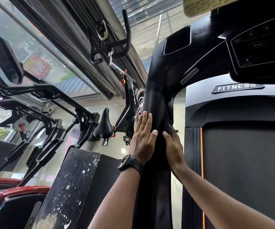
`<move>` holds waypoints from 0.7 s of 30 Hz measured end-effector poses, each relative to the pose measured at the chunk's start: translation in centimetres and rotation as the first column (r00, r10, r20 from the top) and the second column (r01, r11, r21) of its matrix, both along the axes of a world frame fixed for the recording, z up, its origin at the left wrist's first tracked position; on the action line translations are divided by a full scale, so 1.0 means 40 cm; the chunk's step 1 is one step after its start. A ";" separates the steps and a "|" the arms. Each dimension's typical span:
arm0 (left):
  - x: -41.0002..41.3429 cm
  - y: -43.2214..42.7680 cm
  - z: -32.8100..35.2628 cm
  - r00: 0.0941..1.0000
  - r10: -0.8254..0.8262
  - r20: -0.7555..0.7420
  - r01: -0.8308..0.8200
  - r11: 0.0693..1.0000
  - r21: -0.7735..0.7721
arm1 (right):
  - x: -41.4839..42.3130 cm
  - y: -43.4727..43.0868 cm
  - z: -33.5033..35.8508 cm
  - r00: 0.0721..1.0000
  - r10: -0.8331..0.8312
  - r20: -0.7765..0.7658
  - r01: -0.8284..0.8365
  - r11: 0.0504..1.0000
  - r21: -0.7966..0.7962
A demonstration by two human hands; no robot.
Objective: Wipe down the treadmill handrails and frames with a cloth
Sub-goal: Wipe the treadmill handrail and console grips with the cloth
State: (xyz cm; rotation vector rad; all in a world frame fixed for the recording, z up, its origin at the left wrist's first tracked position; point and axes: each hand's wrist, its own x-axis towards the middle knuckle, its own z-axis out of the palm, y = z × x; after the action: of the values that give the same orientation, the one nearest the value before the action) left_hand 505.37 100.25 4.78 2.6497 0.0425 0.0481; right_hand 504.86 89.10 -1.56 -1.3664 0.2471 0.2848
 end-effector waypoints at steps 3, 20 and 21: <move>0.001 0.002 -0.001 1.000 0.007 -0.017 -0.007 1.000 0.000 | 0.028 -0.002 0.025 0.984 -0.009 0.177 0.011 1.000 -0.009; -0.022 -0.009 0.004 1.000 0.002 -0.024 -0.001 1.000 0.014 | -0.023 -0.015 -0.017 0.988 0.061 -0.140 -0.070 0.995 -0.064; -0.021 -0.008 0.005 1.000 0.003 -0.023 -0.002 1.000 0.011 | -0.035 -0.014 -0.008 0.999 0.007 -0.035 -0.010 0.997 -0.080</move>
State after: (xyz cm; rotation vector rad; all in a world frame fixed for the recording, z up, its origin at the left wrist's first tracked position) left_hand 504.54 99.94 4.96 2.6609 0.0533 0.0188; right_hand 503.45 88.54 -1.90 -1.4429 0.2842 0.3086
